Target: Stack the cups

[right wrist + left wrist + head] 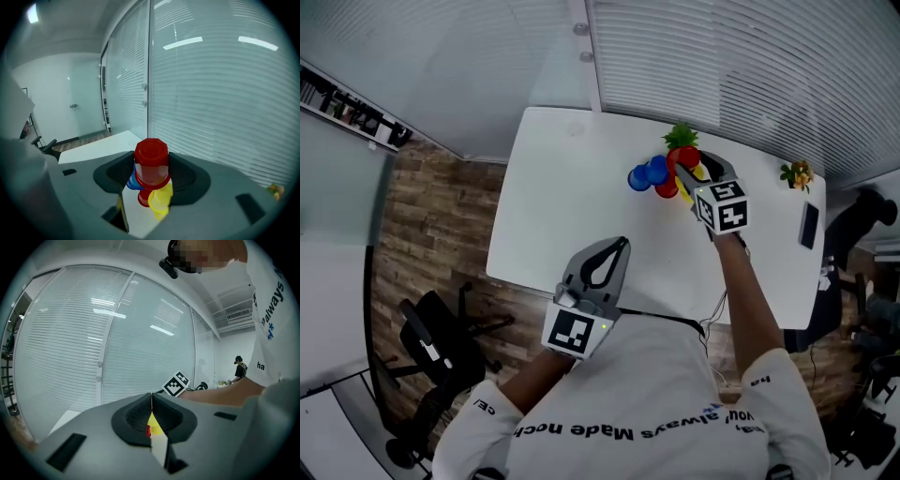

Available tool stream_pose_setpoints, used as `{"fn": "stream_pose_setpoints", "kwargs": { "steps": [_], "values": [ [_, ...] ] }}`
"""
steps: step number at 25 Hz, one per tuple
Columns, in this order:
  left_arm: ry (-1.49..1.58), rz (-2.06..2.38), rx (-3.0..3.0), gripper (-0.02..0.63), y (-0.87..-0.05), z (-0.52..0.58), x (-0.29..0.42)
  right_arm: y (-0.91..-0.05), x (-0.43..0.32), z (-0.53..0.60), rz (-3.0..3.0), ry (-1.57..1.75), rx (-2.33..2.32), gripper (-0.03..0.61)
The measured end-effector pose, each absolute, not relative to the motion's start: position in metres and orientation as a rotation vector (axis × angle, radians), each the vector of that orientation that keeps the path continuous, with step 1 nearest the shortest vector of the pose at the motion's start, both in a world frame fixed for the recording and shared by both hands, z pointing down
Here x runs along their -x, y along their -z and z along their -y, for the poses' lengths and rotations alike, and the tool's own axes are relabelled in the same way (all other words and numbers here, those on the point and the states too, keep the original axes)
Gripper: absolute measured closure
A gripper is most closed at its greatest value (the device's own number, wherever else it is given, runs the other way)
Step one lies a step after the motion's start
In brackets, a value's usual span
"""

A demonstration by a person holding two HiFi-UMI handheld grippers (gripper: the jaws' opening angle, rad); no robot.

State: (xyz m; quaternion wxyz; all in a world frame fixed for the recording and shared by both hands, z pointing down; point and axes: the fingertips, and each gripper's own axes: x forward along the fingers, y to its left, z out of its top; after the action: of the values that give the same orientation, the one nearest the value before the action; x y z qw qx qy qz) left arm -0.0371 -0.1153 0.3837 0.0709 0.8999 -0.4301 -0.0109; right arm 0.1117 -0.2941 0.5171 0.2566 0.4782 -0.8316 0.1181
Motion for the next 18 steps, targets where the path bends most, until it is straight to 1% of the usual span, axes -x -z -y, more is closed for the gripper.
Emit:
{"fn": "stream_pose_setpoints", "kwargs": {
  "steps": [3, 5, 6, 7, 9, 11, 13, 15, 18],
  "values": [
    [0.021, 1.323, -2.692, 0.592, -0.386, 0.115, 0.048, -0.536, -0.108, 0.3, 2.236, -0.378, -1.263, 0.332],
    [0.016, 1.338, -2.688, 0.592, -0.385, 0.114, 0.052, -0.54, -0.108, 0.3, 2.236, -0.398, -1.27, 0.312],
    [0.017, 1.342, -2.689, 0.592, -0.384, 0.114, 0.053, -0.536, -0.109, 0.298, 2.245, -0.394, -1.285, 0.289],
    [0.02, 1.343, -2.692, 0.592, -0.383, 0.115, 0.054, -0.528, -0.111, 0.294, 2.261, -0.381, -1.304, 0.285],
    [0.022, 1.338, -2.7, 0.592, -0.381, 0.115, 0.053, -0.503, -0.114, 0.279, 2.302, -0.341, -1.35, 0.297],
    [0.019, 1.318, -2.713, 0.592, -0.381, 0.116, 0.049, -0.476, -0.119, 0.255, 2.341, -0.295, -1.394, 0.352],
    [0.024, 1.287, -2.73, 0.592, -0.38, 0.117, 0.04, -0.452, -0.124, 0.226, 2.369, -0.26, -1.43, 0.434],
    [0.032, 1.251, -2.752, 0.592, -0.377, 0.118, 0.03, -0.431, -0.127, 0.196, 2.39, -0.232, -1.457, 0.494],
    [0.049, 1.196, -2.793, 0.592, -0.369, 0.12, 0.013, -0.405, -0.131, 0.158, 2.421, -0.181, -1.484, 0.538]
  ]
}}
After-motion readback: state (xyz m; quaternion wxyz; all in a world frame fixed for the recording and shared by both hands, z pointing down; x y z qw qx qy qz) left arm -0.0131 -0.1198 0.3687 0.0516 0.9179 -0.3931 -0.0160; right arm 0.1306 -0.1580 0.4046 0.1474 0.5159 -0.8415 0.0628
